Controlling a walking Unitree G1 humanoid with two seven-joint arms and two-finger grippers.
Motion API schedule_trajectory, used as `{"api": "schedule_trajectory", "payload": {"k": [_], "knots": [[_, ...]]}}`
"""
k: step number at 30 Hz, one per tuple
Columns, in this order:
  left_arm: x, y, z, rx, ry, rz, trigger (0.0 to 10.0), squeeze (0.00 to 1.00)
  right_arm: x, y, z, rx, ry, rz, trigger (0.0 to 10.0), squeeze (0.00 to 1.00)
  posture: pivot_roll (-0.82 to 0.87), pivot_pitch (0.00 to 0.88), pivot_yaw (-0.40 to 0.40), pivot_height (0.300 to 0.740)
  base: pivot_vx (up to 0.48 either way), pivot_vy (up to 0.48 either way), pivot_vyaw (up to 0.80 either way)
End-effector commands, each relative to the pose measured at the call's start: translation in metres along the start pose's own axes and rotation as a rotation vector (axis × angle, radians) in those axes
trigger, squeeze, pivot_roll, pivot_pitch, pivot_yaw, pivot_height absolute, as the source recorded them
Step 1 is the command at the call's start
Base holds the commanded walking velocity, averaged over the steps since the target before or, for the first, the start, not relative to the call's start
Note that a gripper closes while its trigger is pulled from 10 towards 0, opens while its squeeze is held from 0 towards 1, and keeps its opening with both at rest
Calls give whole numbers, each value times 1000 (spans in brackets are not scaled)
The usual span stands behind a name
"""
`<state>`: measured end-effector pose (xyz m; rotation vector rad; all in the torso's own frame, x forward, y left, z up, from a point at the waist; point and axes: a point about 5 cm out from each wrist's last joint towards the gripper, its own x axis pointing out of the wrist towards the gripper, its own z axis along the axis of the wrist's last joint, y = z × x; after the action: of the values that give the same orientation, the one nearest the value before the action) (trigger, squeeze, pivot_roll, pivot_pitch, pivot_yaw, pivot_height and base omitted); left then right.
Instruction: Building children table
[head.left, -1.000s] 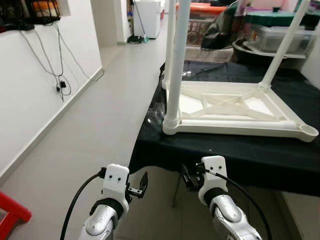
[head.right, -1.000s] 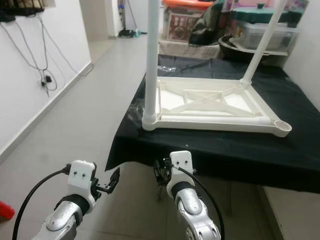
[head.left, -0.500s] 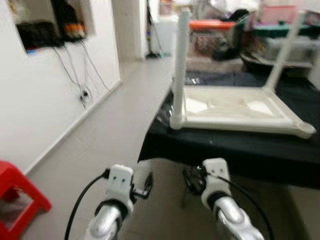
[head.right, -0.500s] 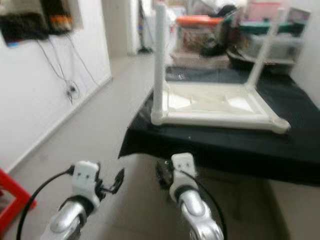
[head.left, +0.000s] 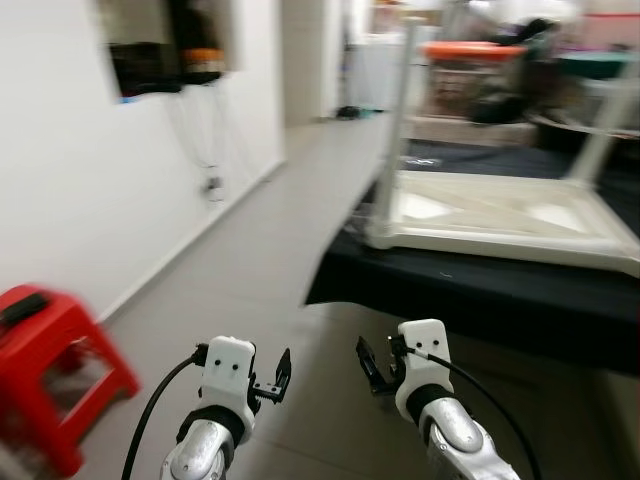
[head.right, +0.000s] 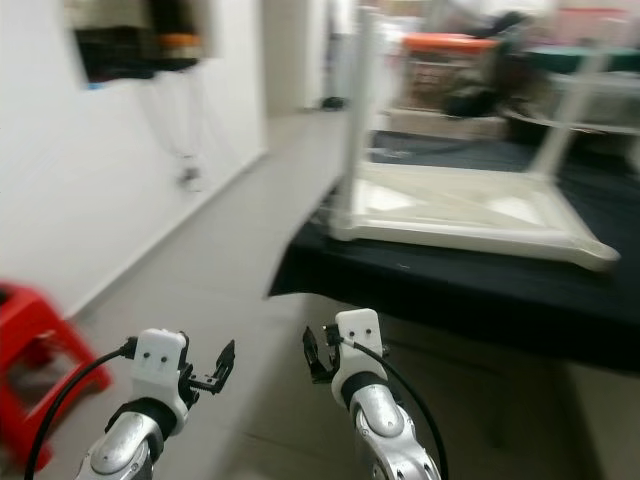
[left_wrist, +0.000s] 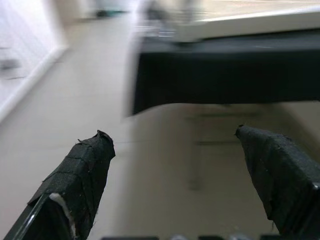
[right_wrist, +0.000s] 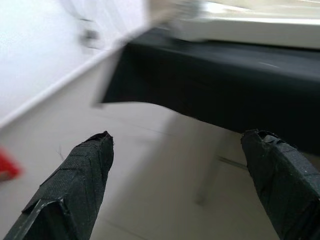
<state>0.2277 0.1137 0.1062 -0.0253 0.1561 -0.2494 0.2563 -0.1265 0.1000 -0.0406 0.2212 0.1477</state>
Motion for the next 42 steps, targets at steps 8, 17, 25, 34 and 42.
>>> {"api": "schedule_trajectory", "payload": {"k": [8, 17, 25, 34, 42], "knots": [[1, 1, 6, 4, -32, 15, 10000, 0, -1, 0, 2, -15, -11, -2, 10000, 0, 53, 0, -32, 740, 0, 0, -591], [-1, 29, 25, 50, -125, 227, 10000, 0, 3, -5, 10, 5, -68, -24, 10000, 0, 63, 0, -34, 740, 0, 0, 0], [-4, 61, 41, 114, -179, 374, 10000, 0, 9, -27, 22, 1, -130, -136, 10000, 0, 68, 0, -38, 740, 0, 0, 0], [-2, 55, 34, 101, -158, 341, 10000, 0, 13, -33, 25, -8, -145, -161, 10000, 0, 64, 0, -37, 740, 169, 0, 0], [-1, 53, 34, 94, -157, 333, 10000, 0, 13, -32, 22, -8, -137, -155, 10000, 0, 62, 0, -38, 740, 290, 0, 0]]}}
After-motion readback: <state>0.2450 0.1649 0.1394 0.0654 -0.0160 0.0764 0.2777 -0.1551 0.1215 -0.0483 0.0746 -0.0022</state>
